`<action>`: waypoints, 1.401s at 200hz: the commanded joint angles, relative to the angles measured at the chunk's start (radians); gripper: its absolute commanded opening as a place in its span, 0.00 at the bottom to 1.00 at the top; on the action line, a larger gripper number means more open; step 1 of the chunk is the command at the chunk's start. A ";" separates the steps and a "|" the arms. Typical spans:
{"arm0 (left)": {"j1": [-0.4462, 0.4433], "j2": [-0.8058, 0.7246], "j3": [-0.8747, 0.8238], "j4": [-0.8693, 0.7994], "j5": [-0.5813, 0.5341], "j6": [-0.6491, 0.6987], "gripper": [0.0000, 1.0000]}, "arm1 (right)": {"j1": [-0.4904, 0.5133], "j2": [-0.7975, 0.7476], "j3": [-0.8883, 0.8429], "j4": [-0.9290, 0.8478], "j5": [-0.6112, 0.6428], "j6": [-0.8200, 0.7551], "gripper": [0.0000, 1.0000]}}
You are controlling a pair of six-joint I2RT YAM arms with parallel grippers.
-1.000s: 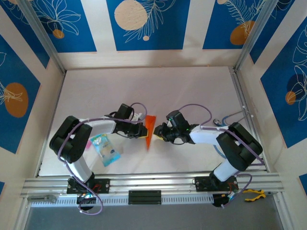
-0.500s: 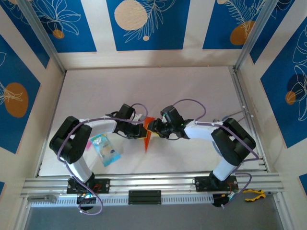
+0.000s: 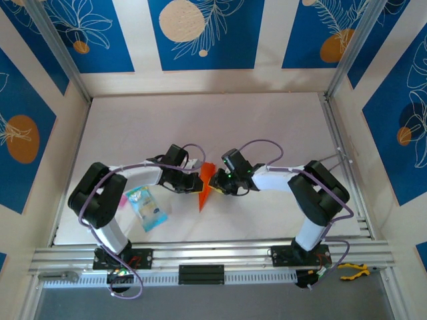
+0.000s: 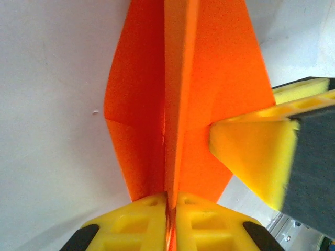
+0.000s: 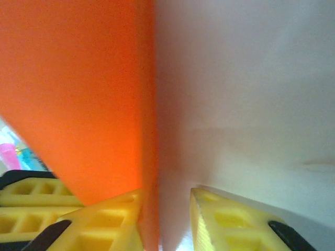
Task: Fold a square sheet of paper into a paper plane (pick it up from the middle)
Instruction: Move a paper plane to the center of the table.
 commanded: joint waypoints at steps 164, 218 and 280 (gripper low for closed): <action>-0.023 0.039 0.058 -0.107 -0.018 0.081 0.18 | -0.008 0.003 -0.035 0.093 -0.071 0.019 0.06; -0.032 0.045 0.064 -0.127 -0.040 0.098 0.19 | -0.009 0.007 -0.034 0.094 -0.074 0.021 0.06; -0.040 0.053 0.070 -0.117 -0.026 0.099 0.17 | -0.011 0.010 -0.037 0.100 -0.076 0.025 0.06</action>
